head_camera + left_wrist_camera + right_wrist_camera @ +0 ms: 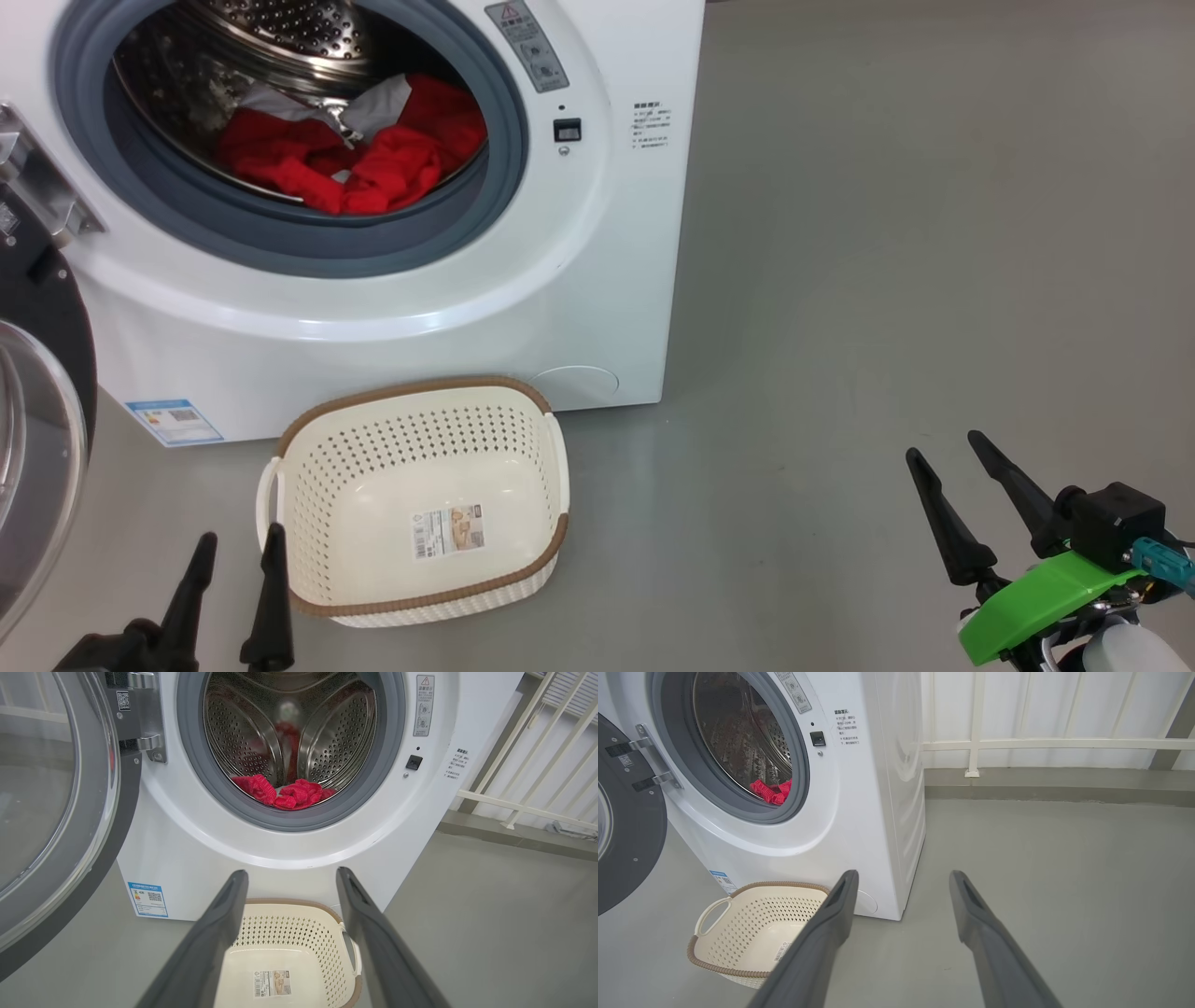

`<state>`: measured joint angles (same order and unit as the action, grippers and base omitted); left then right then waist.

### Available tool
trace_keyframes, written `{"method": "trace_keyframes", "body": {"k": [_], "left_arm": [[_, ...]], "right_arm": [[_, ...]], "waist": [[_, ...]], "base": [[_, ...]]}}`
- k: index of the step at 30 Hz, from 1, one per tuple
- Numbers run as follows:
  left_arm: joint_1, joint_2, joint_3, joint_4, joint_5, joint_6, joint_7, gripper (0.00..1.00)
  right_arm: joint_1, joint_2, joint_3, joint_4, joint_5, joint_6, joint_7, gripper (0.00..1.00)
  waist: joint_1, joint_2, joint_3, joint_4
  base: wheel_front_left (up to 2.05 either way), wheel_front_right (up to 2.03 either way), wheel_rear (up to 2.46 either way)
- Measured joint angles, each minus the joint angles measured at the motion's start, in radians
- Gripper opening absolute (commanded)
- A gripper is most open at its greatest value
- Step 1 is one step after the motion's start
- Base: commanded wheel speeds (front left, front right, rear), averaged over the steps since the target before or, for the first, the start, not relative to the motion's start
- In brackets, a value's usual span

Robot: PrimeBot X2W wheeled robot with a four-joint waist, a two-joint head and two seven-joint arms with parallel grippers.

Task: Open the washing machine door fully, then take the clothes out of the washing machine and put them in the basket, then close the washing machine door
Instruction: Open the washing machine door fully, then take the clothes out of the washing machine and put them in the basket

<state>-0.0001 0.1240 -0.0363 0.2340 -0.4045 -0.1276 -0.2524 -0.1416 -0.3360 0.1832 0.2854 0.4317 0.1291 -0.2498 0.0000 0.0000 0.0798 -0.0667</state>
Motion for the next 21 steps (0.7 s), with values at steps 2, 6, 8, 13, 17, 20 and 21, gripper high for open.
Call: {"method": "trace_keyframes", "body": {"k": [2, 6, 8, 13, 17, 20, 21], "left_arm": [[-0.001, 0.002, -0.003, -0.018, 0.000, 0.000, 0.000, 1.00], [0.000, 0.004, -0.003, -0.027, 0.006, 0.000, 0.000, 1.00], [0.000, 0.003, -0.001, -0.034, 0.008, 0.000, 0.000, 1.00], [0.000, 0.002, 0.005, -0.041, 0.015, 0.000, 0.000, 1.00], [0.000, 0.003, 0.007, -0.046, 0.016, 0.000, 0.000, 1.00], [0.000, 0.006, 0.006, -0.046, 0.016, 0.000, 0.000, 1.00], [0.000, 0.006, 0.006, -0.046, 0.016, 0.000, 0.000, 1.00]], "right_arm": [[0.000, 0.000, -0.001, 0.000, 0.000, 0.000, 0.000, 1.00], [0.000, 0.001, -0.001, 0.000, -0.001, 0.000, 0.000, 1.00], [0.000, 0.002, -0.001, -0.001, -0.001, 0.000, 0.000, 1.00], [0.000, 0.002, -0.002, -0.004, -0.001, 0.000, 0.000, 1.00], [0.000, 0.003, -0.002, -0.005, -0.001, 0.000, 0.000, 1.00], [0.000, 0.006, -0.002, -0.005, -0.001, 0.000, 0.000, 1.00], [0.000, 0.006, -0.002, -0.005, -0.001, 0.000, 0.000, 1.00]], "waist": [[0.0000, 0.0000, 0.001, 0.005], [0.0000, 0.0000, 0.002, 0.011], [0.0000, 0.0000, 0.003, 0.013], [0.0000, 0.0000, 0.009, 0.019], [0.0000, 0.0000, 0.010, 0.022], [0.0000, 0.0000, 0.010, 0.023], [0.0000, 0.0000, 0.011, 0.024]], "base": [[0.00, 0.00, 0.00], [0.00, 0.00, 0.00], [0.00, 0.00, 0.00], [0.00, 0.00, 0.00], [0.09, -0.13, 0.04], [0.52, -0.59, 0.06], [0.80, -0.86, 0.06]]}}
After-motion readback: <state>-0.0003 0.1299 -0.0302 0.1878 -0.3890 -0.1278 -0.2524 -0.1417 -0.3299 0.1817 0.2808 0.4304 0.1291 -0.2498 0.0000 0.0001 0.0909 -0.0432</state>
